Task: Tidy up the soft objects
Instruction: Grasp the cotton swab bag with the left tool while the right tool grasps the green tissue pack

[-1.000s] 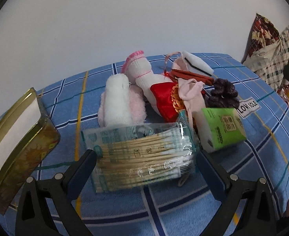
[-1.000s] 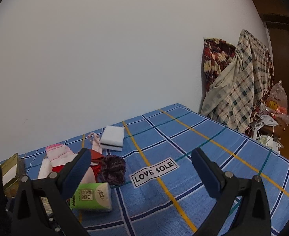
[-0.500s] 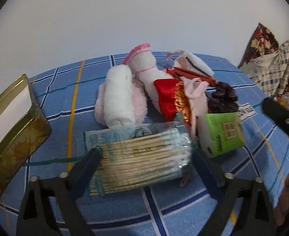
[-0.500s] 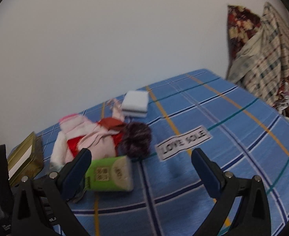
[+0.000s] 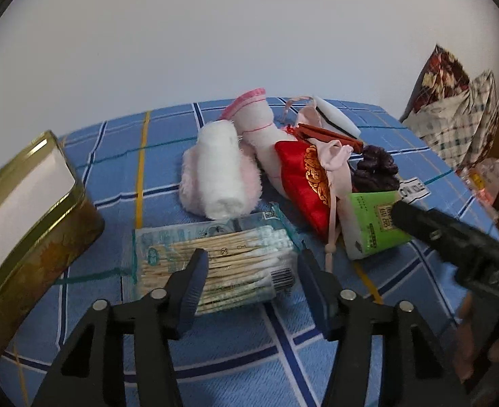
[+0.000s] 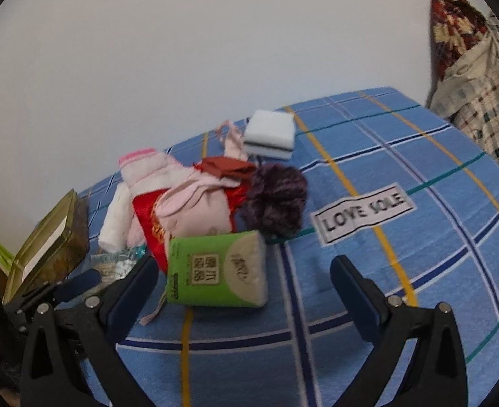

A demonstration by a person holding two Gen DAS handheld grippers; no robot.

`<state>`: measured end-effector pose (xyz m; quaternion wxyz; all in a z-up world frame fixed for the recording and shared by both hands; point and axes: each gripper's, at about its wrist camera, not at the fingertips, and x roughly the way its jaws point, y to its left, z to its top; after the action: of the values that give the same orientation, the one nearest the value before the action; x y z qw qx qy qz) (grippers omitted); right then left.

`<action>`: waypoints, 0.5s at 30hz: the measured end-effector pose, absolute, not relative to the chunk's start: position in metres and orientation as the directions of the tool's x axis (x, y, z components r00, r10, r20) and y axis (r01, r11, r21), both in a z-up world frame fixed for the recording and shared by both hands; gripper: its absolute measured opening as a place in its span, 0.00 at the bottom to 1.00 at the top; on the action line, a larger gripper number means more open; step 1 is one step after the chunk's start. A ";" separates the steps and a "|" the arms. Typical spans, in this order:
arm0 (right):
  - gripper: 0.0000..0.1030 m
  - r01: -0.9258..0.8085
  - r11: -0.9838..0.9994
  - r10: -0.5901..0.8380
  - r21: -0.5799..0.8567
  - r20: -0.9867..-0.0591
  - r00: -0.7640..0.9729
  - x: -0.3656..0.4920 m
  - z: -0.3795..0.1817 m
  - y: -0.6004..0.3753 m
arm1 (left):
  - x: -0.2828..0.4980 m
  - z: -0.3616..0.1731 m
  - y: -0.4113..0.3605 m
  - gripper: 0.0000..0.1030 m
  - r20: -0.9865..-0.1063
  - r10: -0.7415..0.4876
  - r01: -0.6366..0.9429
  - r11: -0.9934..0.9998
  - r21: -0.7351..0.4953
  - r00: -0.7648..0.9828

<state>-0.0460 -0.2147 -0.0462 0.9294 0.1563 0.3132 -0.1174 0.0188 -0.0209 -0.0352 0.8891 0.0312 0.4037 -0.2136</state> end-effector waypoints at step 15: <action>0.66 0.265 0.955 -0.093 0.135 -0.711 0.697 -0.019 -0.058 -0.197 | 0.023 -0.042 -0.001 0.85 -0.767 -0.322 0.346 0.928 -0.139 0.555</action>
<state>-0.0186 -0.1967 -0.0578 0.9140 0.1143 0.3769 -0.0979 0.0228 -0.0007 -0.0420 0.8816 0.0140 0.4320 -0.1897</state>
